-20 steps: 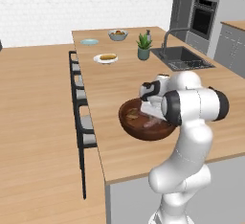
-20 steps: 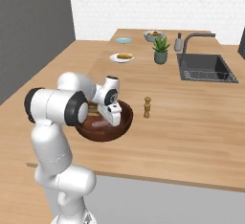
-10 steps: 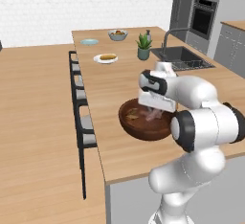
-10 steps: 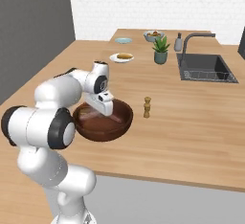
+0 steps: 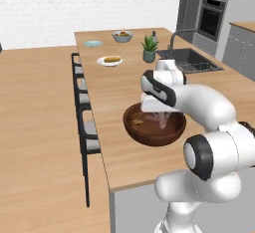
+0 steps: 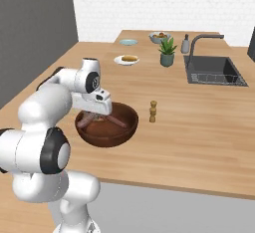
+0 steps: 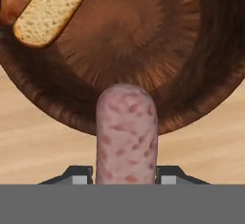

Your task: Place one bun and one sausage from the bowl on each plate.

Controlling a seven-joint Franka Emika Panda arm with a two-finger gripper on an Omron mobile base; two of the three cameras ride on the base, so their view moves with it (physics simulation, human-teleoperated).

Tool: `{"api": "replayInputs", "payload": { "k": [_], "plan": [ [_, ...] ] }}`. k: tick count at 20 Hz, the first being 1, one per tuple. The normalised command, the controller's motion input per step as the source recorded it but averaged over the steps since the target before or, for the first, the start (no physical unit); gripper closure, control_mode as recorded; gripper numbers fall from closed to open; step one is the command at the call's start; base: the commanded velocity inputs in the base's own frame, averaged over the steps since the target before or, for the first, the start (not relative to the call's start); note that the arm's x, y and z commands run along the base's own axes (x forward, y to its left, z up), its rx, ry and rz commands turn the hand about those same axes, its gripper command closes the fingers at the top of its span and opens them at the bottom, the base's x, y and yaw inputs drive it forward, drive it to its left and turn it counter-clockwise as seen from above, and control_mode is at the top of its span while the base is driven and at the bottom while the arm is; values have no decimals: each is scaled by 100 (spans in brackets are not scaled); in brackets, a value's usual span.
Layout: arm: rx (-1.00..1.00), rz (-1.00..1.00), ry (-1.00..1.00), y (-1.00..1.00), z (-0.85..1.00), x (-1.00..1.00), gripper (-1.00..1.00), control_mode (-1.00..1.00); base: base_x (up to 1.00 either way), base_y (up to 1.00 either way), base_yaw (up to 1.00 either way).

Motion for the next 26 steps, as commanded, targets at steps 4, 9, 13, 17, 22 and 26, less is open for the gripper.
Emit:
{"api": "replayInputs", "payload": {
  "k": [4,9,13,17,22,26],
  "plan": [
    [1,39,0,-6,21,-34,100,-100,0,0,0],
    [1,21,-3,-1,0,-34,100,-100,0,0,0],
    [7,-13,-9,-1,3,-43,100,-100,0,0,0],
    [5,-12,-13,0,2,-48,100,-100,0,0,0],
    [1,0,-3,0,0,-10,100,-100,0,0,0],
    [0,0,0,0,0,0,100,100,-13,12,0]
  ]
}}
